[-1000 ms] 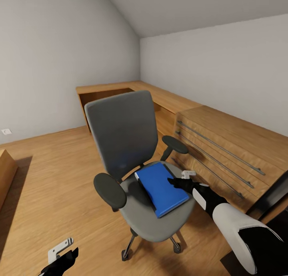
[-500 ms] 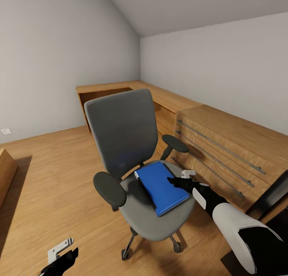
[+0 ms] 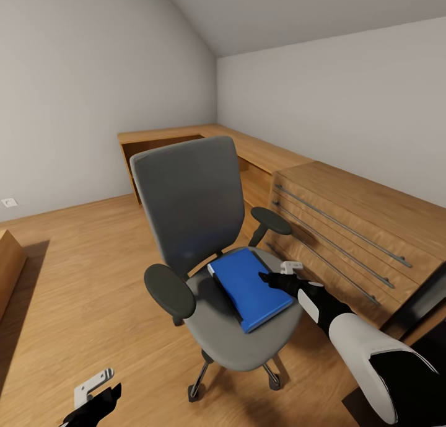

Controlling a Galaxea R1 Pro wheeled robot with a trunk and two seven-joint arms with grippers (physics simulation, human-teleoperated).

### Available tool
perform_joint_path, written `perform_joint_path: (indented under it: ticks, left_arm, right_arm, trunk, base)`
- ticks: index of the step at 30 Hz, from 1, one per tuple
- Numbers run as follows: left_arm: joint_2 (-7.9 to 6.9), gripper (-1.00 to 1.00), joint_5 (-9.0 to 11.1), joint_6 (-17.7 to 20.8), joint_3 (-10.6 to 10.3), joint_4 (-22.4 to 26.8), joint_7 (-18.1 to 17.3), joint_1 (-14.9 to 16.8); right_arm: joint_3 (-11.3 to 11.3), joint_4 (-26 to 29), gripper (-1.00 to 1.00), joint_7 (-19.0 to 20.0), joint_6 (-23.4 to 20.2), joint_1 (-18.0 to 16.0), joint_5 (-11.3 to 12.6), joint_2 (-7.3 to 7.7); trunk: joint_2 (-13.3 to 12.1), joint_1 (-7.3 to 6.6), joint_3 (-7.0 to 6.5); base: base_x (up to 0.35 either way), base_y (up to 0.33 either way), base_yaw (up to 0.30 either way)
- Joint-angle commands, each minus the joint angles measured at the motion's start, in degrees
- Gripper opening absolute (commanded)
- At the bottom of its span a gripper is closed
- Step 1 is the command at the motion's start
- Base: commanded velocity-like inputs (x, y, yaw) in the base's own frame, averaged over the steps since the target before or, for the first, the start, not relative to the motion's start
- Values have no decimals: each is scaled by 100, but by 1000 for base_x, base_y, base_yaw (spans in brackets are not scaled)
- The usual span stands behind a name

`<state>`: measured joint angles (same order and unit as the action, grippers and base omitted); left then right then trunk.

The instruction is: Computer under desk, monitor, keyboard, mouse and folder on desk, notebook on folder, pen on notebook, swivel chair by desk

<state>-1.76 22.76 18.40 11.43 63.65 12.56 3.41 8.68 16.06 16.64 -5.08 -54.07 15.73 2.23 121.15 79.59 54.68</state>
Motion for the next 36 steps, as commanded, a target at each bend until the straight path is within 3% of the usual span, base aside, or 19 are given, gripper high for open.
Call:
perform_joint_path:
  ticks: [1,36]
  left_arm:
    - [-3,100,60,23,-2,4,34,2]
    - [-17,100,62,15,10,-126,36,2]
  right_arm:
    - [82,-129,100,-3,-28,2,18,5]
    - [82,-129,100,-3,-28,2,18,5]
  trunk:
    - [1,0,6]
    - [1,0,6]
  base:
    - [0,0,0]
    - [-100,0,0]
